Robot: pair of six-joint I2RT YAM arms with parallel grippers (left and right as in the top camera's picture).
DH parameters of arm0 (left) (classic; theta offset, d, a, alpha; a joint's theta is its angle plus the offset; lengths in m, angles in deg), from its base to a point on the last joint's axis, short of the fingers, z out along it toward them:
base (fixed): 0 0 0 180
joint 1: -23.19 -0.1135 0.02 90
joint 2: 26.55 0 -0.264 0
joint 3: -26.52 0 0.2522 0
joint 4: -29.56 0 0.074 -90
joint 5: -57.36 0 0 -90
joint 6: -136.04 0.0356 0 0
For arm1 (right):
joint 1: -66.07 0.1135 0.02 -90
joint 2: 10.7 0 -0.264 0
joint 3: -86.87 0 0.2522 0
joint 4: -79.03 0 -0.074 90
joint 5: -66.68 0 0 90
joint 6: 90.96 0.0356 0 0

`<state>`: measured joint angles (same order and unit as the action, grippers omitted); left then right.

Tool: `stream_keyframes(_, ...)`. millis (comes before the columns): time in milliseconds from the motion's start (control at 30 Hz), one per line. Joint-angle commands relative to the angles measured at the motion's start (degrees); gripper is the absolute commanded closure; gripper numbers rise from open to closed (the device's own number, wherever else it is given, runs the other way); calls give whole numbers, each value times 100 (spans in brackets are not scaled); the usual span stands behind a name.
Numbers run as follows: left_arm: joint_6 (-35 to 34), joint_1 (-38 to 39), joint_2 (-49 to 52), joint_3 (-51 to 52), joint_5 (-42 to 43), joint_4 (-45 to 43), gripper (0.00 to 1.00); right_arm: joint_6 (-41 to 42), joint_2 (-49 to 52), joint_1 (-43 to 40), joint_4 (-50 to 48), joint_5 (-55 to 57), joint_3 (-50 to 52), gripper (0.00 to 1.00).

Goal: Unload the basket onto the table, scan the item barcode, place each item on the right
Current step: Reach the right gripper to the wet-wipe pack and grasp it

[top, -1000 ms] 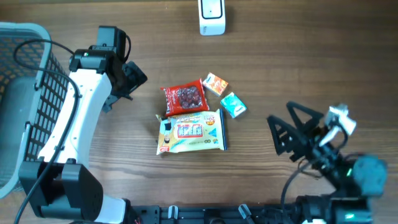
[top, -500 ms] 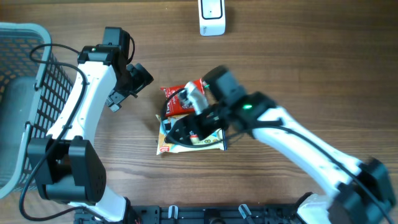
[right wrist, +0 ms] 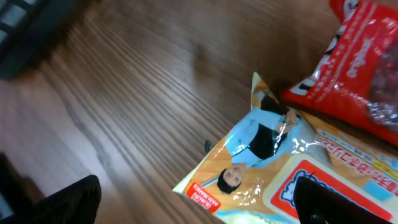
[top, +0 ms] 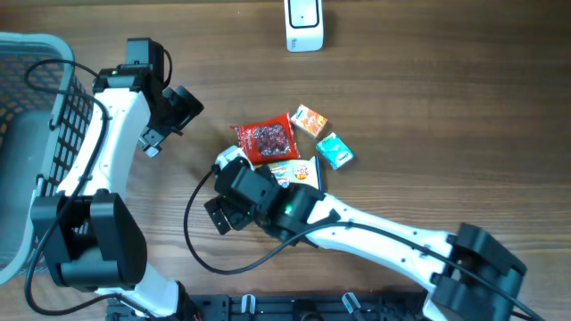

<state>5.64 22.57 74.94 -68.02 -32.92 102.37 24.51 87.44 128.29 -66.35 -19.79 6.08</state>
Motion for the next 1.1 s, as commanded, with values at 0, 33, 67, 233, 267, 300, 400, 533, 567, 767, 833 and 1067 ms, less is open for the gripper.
stream_keyframes(0, -76, -28, 85, 33, -22, 0, 0, -262, 400, 9, -44, 262, -44, 0)
stream_keyframes(33, -76, -28, 85, 33, -232, -42, 0, -568, 485, 9, -68, 522, -87, 0)
stream_keyframes(67, -76, -28, 90, 33, -415, -63, 0, -651, 516, 9, -44, 807, -144, 0)
stream_keyframes(233, -74, -28, 232, 33, -476, -63, 0, -538, 890, 15, -37, 1067, -339, 0)
stream_keyframes(267, -76, -28, 286, 33, -474, -72, 0, -538, 1008, 15, -24, 1058, -348, 0)
stream_keyframes(300, -76, -28, 321, 33, -474, -79, 0, -538, 1134, 20, 20, 1014, -365, 0)
stream_keyframes(400, -76, -28, 385, 33, -474, -83, 0, -354, 1528, 50, 839, 1012, -949, 0)
stream_keyframes(533, -76, -24, 385, 33, -468, -79, 0, 162, 1790, 33, 1530, 1169, -1132, 0)
stream_keyframes(567, -76, -24, 385, 33, -470, -81, 0, 522, 1790, -26, 1891, 1362, -1248, 0)
stream_keyframes(767, -76, -24, 385, 33, -470, -81, 0, 896, 1790, -396, 2529, 1102, -1440, 0)
stream_keyframes(833, -74, -24, 385, 33, -470, -81, 0, 750, 1790, -455, 2715, 1104, -1438, 0)
stream_keyframes(1067, -74, -24, 385, 33, -472, -81, 0, 625, 1790, -455, 2938, 1458, -1423, 41)
